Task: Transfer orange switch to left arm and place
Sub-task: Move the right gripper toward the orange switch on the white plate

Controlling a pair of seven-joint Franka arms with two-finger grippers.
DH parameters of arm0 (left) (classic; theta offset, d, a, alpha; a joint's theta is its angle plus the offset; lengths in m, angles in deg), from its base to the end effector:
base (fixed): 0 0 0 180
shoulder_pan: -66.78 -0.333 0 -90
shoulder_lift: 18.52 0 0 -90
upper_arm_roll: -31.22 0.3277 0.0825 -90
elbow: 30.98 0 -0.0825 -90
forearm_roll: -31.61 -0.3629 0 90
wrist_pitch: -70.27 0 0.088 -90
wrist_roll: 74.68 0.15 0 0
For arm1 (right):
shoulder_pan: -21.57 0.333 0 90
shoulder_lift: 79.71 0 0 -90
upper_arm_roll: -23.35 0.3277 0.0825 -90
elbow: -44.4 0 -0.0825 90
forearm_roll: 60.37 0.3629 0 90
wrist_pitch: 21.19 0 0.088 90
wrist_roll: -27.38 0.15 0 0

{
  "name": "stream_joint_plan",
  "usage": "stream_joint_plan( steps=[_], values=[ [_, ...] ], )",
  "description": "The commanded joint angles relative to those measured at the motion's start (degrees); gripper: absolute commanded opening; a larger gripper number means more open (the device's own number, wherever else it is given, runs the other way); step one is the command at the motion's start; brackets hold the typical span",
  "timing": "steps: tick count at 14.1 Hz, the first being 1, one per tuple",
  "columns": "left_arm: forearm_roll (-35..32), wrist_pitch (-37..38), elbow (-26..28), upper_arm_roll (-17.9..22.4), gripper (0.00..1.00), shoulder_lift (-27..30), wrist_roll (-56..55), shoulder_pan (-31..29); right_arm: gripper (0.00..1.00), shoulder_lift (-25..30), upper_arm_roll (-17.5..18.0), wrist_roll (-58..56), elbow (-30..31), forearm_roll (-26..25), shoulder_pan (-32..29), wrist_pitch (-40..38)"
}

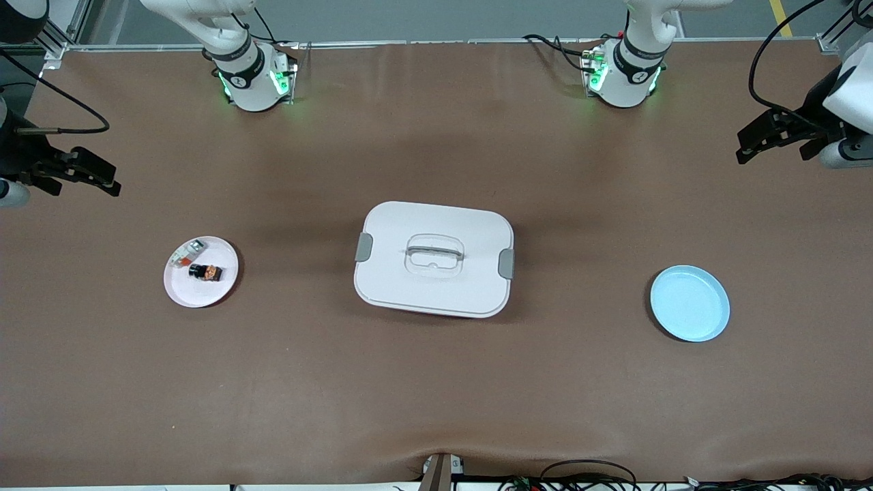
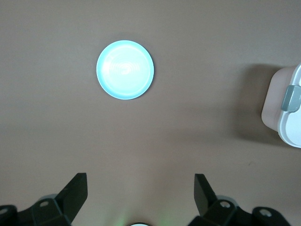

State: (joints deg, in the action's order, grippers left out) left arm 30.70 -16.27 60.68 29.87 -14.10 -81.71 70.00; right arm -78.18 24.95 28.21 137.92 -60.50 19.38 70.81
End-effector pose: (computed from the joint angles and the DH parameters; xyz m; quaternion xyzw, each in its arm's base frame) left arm 0.5002 -0.0380 0.6149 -0.9997 -0.0219 0.0052 0.0094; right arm 0.5273 -0.0056 0.5826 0.9999 -0.0124 0.0001 0.0015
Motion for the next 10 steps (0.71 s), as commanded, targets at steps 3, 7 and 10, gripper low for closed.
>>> stream_joint_plan(
  steps=[3,7,10],
  values=[
    [-1.2,0.4,-2.0,-0.2,1.0,-1.0,1.1,-0.1,1.0,0.2,-0.1,0.8,0.2,-1.5,1.0,-0.4],
    [-0.5,0.0,-2.6,-0.4,1.0,-2.0,1.1,-0.1,1.0,0.1,-0.1,0.8,1.7,-2.0,0.9,0.5],
    [-0.4,-1.5,-1.8,-0.5,1.0,-2.0,1.1,-0.1,1.0,-0.6,-0.1,0.8,6.7,-2.0,0.7,5.5]
  ],
)
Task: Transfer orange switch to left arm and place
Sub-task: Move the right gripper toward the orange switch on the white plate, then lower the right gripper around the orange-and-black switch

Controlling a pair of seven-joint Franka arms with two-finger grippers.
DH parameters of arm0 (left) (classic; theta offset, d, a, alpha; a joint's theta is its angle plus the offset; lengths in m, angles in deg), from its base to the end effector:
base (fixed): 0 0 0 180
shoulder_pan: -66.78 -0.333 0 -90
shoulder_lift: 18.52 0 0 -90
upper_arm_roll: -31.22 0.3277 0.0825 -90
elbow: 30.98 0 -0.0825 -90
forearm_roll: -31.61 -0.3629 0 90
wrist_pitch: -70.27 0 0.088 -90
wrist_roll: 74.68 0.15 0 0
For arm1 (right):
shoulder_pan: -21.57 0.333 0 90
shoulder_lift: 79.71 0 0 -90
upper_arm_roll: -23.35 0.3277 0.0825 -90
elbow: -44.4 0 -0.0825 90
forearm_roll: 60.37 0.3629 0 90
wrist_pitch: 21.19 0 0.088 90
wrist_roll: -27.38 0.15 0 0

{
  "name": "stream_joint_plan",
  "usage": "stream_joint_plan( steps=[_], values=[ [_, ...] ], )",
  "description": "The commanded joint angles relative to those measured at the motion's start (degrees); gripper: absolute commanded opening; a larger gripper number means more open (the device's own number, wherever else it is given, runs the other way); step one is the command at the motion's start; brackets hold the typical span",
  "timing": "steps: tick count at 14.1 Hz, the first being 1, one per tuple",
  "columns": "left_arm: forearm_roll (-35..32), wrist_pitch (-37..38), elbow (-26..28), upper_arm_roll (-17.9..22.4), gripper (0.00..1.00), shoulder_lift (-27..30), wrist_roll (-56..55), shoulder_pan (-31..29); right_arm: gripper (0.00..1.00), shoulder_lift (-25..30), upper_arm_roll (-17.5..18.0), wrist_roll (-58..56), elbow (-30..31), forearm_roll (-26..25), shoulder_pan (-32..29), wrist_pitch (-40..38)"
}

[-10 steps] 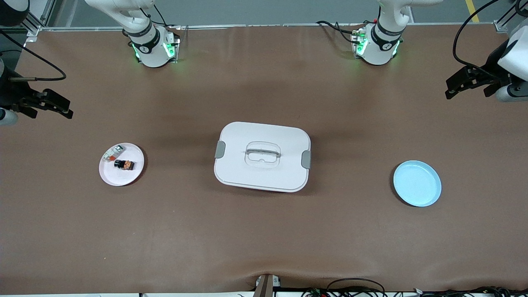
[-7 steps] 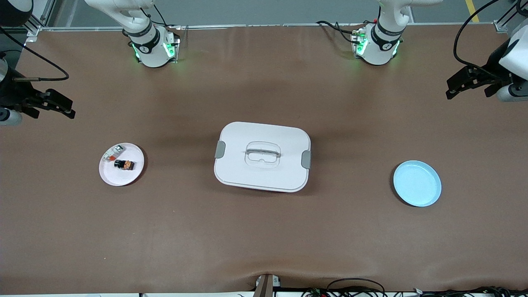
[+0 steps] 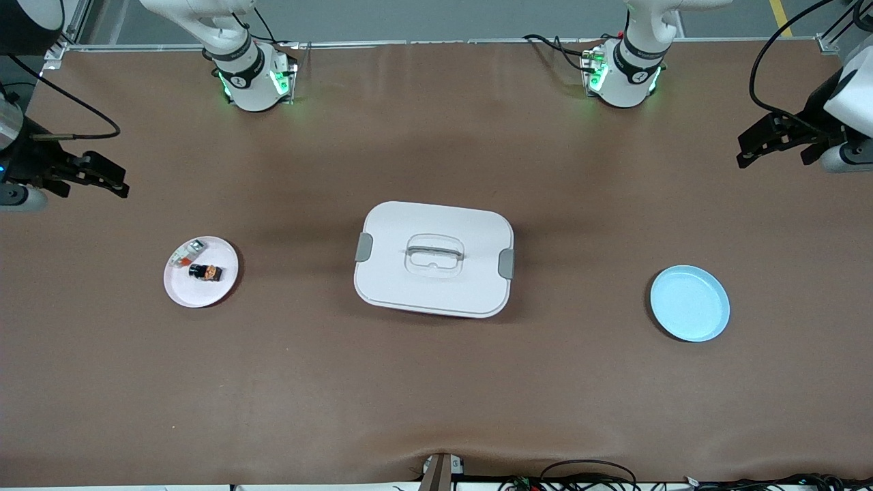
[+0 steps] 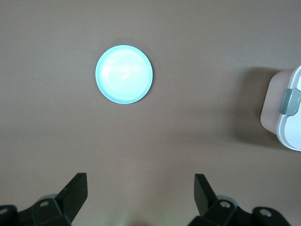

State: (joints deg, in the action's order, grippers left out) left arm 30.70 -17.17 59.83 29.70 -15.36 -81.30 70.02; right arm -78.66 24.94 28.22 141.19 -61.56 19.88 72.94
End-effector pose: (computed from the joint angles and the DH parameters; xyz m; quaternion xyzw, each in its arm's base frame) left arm 0.5094 -0.0404 0.6118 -0.9998 -0.0166 0.0010 0.0088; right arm 0.5296 -0.0038 0.5556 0.9998 -0.0073 -0.0140 0.0107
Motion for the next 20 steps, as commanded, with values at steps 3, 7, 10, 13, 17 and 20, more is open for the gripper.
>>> stream_joint_plan(
  steps=[3,7,10,13,17,20],
  values=[
    [-0.3,-1.2,-1.0,-0.3,1.0,-0.6,0.8,0.0,1.0,-0.3,-0.2,0.7,9.6,-1.0,-0.1,10.3],
    [-0.3,-1.3,-0.7,-0.3,1.0,-0.6,0.8,-0.1,1.0,-4.3,-0.3,0.8,11.1,-3.7,-1.2,13.1],
    [-0.3,-1.3,-0.7,-0.3,1.0,-0.7,0.7,-0.1,1.0,-6.7,-0.3,0.8,13.7,-3.7,-2.3,18.0],
    [-0.3,-2.3,-0.1,-0.3,1.0,-1.0,0.7,0.0,1.0,-9.0,-0.4,0.9,19.0,-3.7,-3.6,28.9],
    [-0.3,-2.4,0.5,-0.3,1.0,-0.7,0.7,-0.1,1.0,-15.2,-0.4,1.0,19.6,-3.6,-4.9,37.3],
    [-0.3,-2.5,1.0,-0.3,1.0,-0.7,0.7,-0.2,1.0,-17.5,-0.3,1.6,21.0,-2.9,-5.0,40.0]
  ],
)
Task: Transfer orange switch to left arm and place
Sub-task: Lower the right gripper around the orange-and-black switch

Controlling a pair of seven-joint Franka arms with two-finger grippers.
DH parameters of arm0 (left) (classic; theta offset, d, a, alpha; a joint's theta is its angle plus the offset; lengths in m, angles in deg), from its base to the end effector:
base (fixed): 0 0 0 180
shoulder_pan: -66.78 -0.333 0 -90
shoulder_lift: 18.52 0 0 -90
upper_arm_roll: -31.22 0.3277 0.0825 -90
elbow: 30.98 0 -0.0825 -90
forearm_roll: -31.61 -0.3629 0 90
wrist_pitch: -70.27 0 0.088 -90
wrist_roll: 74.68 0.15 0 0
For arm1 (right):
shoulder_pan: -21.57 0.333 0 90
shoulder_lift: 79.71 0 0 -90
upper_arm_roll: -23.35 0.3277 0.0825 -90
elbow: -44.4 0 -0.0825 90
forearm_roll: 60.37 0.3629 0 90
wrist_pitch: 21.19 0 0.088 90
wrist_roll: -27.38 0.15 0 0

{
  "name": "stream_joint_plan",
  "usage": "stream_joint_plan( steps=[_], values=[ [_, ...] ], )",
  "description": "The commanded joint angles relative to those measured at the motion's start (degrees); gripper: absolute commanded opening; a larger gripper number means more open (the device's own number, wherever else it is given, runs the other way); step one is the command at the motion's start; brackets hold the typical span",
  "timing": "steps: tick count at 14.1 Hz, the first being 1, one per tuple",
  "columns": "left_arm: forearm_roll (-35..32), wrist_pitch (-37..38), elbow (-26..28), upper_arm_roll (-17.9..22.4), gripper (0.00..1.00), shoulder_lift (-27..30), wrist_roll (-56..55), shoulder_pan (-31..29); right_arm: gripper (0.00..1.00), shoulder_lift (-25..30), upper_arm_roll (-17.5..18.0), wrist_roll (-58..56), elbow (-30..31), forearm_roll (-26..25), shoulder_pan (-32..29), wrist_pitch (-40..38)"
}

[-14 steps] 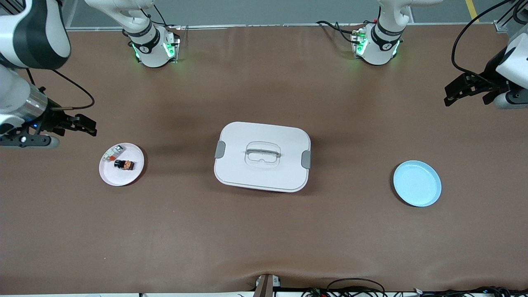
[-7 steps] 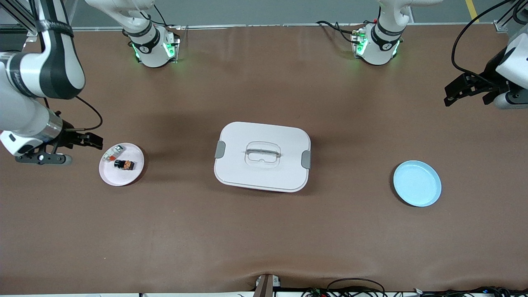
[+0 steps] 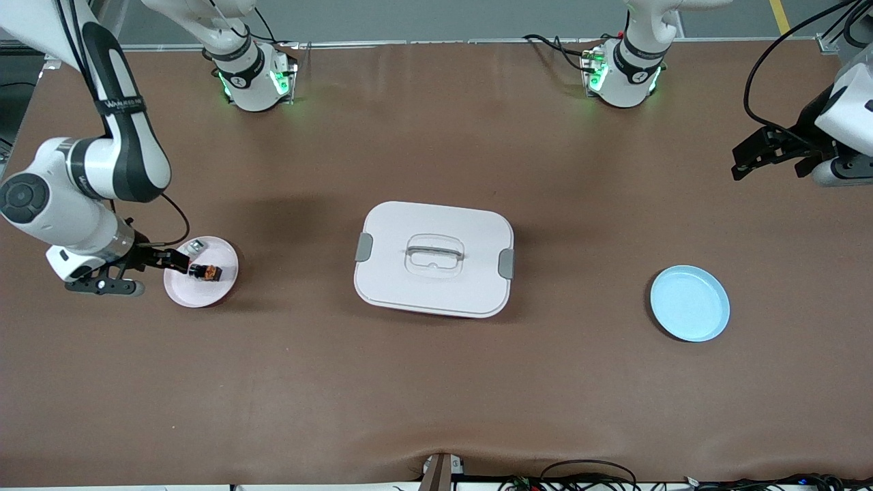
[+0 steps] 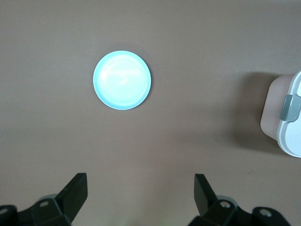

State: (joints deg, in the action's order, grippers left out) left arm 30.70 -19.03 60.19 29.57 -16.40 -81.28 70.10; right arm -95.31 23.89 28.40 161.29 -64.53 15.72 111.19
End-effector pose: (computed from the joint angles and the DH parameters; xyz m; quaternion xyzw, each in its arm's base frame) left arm 0.5187 -0.0430 0.6024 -0.9999 -0.0143 -0.0030 0.0082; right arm 0.5759 -0.0574 0.2921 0.9992 -0.0309 -0.0019 0.0255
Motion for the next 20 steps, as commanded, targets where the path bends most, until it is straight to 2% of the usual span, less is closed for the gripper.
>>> stream_joint_plan(
  steps=[1,6,20],
  values=[
    [-0.3,-1.0,0.8,-0.2,1.0,0.3,0.7,-0.2,1.0,-1.3,0.8,2.2,1.6,0.2,-0.7,3.7],
    [-0.3,-1.1,0.5,-0.1,1.0,0.9,0.7,-0.3,1.0,-4.4,0.8,2.9,2.3,0.2,-0.7,8.7],
    [-1.0,-1.1,0.5,-0.1,1.0,0.9,0.7,-0.2,1.0,-7.6,0.8,2.8,3.3,0.3,-0.7,11.9]
  ],
)
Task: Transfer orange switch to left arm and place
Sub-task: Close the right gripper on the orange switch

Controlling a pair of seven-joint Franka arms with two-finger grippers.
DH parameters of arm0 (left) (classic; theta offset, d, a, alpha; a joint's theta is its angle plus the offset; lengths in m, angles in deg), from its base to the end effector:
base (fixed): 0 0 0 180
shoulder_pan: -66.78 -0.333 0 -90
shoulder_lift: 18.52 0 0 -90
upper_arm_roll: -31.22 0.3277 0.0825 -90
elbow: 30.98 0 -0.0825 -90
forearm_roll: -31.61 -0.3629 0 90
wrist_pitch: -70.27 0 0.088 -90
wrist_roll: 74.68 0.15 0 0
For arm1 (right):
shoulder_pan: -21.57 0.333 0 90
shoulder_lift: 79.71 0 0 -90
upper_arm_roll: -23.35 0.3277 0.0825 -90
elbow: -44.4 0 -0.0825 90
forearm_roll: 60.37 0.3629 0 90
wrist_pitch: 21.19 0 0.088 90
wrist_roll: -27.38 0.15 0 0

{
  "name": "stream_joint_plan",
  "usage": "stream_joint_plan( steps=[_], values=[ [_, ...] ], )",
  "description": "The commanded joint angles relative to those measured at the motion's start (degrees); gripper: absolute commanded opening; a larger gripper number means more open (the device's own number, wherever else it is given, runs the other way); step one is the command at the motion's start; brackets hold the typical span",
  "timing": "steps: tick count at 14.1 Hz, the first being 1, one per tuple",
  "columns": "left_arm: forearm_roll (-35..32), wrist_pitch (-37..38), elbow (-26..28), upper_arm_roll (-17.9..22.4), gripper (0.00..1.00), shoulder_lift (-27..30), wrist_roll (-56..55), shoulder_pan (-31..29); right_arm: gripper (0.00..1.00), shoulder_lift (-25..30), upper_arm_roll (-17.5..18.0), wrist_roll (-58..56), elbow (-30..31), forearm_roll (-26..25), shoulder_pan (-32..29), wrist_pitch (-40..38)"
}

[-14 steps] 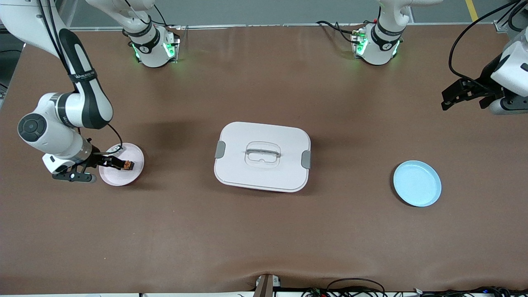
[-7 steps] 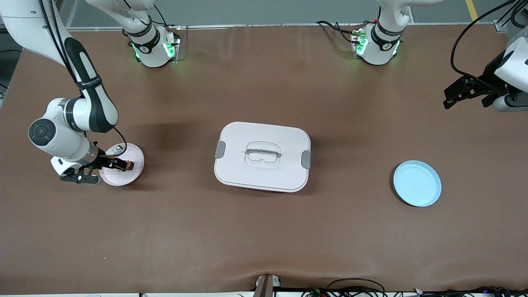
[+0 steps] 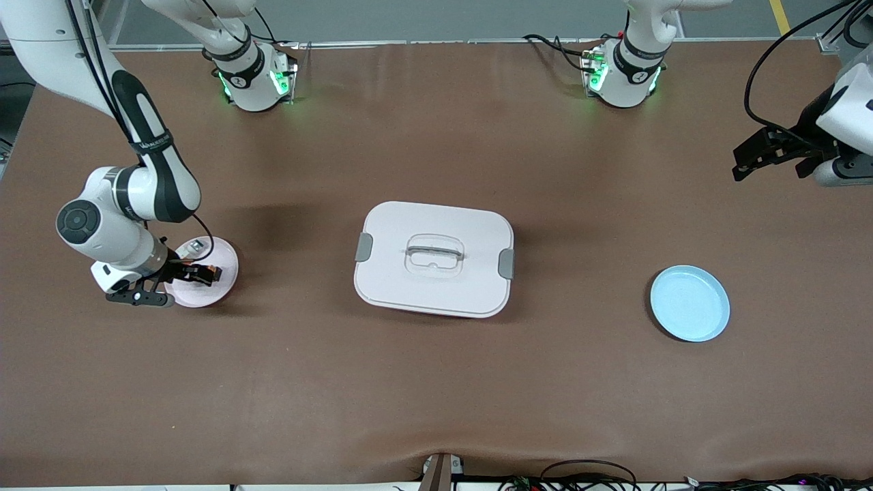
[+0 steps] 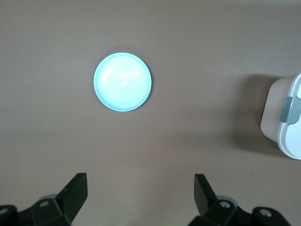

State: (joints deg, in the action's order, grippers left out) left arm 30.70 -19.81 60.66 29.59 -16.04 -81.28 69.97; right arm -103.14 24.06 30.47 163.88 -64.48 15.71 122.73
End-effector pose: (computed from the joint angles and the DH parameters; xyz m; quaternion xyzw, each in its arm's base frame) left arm 0.5186 -0.0417 0.6032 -0.9998 -0.0156 -0.0088 0.0077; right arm 0.5789 -0.0534 0.2128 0.9988 -0.0436 0.0085 0.0191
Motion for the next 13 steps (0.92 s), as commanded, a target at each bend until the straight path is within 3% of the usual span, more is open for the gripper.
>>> stream_joint_plan(
  steps=[1,13],
  values=[
    [-1.0,-0.5,-0.1,-0.2,1.0,0.4,0.6,0.2,1.0,0.1,0.6,0.7,0.9,0.2,-0.7,0.1],
    [-1.0,-1.0,-0.1,-0.2,1.0,-0.3,0.5,0.2,1.0,0.0,0.5,0.7,3.7,0.2,-0.8,-0.3]
  ],
)
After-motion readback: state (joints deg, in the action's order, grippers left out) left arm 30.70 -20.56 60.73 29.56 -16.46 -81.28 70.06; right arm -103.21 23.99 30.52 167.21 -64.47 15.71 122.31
